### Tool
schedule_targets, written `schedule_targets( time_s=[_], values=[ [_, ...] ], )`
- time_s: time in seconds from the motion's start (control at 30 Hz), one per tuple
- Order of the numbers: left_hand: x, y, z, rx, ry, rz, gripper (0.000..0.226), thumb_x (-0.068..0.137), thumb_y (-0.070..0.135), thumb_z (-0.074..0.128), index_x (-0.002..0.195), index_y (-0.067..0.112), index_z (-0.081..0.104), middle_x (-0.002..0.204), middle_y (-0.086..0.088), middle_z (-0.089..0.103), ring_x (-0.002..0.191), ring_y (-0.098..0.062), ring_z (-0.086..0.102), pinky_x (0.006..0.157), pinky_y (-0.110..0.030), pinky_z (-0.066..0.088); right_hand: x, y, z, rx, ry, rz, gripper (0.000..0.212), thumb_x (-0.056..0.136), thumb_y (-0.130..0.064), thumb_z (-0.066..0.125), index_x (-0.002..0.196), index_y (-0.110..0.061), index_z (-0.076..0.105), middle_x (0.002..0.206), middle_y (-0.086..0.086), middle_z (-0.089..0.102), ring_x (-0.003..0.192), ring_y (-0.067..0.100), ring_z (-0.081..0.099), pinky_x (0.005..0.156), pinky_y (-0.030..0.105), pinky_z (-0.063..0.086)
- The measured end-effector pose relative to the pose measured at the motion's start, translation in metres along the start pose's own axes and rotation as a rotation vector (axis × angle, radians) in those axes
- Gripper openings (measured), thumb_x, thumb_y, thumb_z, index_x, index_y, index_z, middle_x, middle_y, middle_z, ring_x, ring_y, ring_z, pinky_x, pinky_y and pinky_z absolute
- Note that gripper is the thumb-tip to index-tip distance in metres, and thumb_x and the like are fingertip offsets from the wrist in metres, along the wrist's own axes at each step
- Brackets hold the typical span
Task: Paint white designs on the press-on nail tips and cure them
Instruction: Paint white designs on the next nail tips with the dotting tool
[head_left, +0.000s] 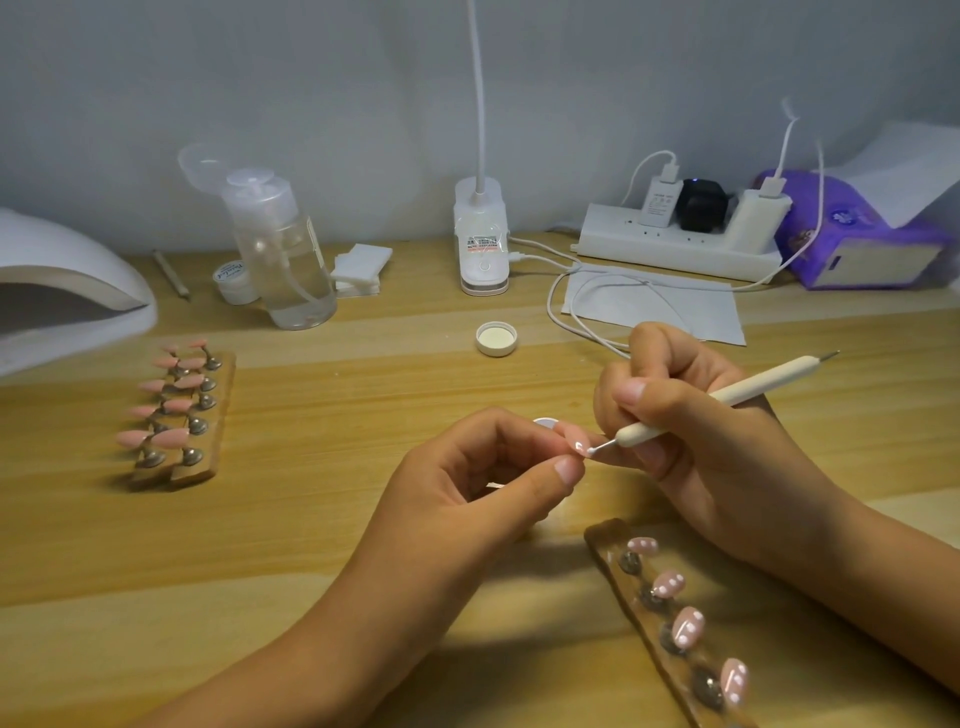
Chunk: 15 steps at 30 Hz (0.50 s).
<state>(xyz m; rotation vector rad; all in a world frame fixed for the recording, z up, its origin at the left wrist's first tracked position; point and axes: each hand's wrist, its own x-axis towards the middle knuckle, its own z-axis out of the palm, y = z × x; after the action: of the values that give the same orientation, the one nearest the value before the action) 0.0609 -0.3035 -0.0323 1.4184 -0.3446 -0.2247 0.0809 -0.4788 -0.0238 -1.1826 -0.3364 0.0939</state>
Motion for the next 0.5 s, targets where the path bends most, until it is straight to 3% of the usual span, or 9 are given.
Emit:
schedule_targets(
  time_s=[0.5],
  values=[
    [-0.0002,-0.0004,-0.0004,0.004,0.006,-0.007,0.003,0.076,0.02,0.07,0.076,0.017,0.07,0.074,0.013,0.069,0.065,0.001,0.057,0.06,-0.012,0.044,0.0004,0.0,-0.0024,0.011,-0.005,0.022,0.025,0.078,-0.013,0.064,0.059,-0.021,0.05,0.053,-0.004,0.048,0.051,0.006,0.044,0.06,0.021,0.052]
  ],
)
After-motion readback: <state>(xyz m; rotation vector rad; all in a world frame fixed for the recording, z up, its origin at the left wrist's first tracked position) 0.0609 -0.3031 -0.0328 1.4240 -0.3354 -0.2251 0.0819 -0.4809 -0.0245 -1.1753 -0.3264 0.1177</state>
